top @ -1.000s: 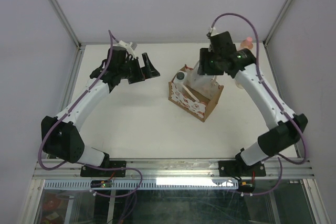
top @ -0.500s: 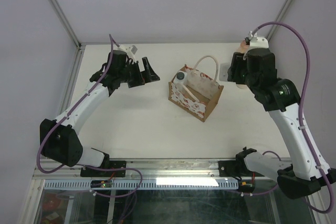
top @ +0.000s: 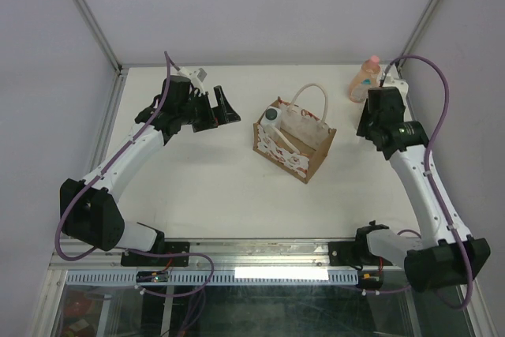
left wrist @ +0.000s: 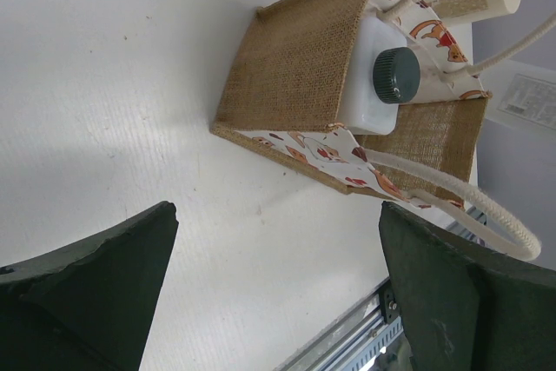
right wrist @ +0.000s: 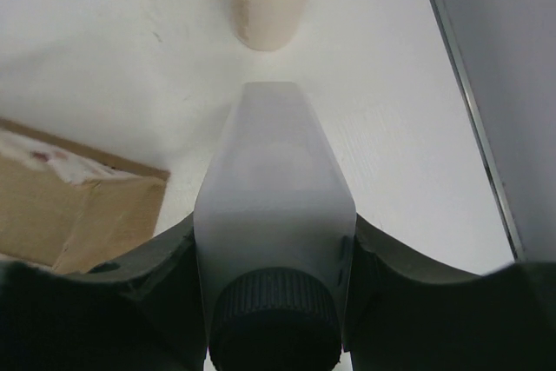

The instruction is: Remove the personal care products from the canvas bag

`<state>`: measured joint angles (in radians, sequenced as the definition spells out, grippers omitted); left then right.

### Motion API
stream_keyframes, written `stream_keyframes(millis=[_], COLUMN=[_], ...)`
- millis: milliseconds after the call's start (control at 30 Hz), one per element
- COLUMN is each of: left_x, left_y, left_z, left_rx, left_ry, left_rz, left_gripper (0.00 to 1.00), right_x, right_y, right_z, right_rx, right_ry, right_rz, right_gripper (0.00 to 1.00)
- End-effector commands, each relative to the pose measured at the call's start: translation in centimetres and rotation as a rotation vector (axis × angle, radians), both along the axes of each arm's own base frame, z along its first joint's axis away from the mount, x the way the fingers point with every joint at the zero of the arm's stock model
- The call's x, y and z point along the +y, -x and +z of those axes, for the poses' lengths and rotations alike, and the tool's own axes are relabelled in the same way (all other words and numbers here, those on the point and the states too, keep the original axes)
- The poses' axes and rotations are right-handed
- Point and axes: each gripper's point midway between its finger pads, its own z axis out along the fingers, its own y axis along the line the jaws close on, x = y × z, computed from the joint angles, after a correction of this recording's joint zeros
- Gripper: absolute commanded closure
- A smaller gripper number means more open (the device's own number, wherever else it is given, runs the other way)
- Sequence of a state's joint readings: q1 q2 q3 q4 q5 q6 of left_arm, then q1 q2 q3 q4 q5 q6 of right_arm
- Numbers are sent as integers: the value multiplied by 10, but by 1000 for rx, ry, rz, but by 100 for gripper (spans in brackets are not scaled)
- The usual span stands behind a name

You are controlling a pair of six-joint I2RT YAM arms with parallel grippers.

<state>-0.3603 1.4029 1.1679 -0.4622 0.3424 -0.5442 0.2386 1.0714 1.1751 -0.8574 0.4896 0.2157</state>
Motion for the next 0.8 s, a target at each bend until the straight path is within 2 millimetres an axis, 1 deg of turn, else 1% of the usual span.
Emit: stream_keyframes(millis=[0, 67, 167, 300, 367, 400, 567, 767], left_x=[-8, -8, -9, -8, -8, -8, -9, -9], left_y=[-10, -12, -14, -15, -16, -20, -22, -23], left_z=[29, 30, 28, 32, 33, 23, 20, 20], left_rx=[-87, -91, -81, -91, -94, -71, -62, -64], left_ry=[42, 38, 32, 29, 24, 12, 3, -2], left_rz=[-6, -5, -8, -7, -3, -3, -2, -3], left_gripper=[1, 1, 1, 1, 1, 1, 1, 1], right_x=[-20, -26, -35, -53, -59, -62, -71, -84], right_y=[-44, -52, -63, -76, -82, -85, -97, -100], right_z=[3, -14, -29, -40, -43, -46, -55, -62], right_rx=[-96, -49, -24, -24, -23, -10, 26, 55], right_ry=[-123, -171, -243, -264, -261, -259, -228, -166], right_rz=[-99, -104, -114, -146, -148, -148, -158, -187], right_gripper=[100, 100, 100, 100, 100, 100, 100, 100])
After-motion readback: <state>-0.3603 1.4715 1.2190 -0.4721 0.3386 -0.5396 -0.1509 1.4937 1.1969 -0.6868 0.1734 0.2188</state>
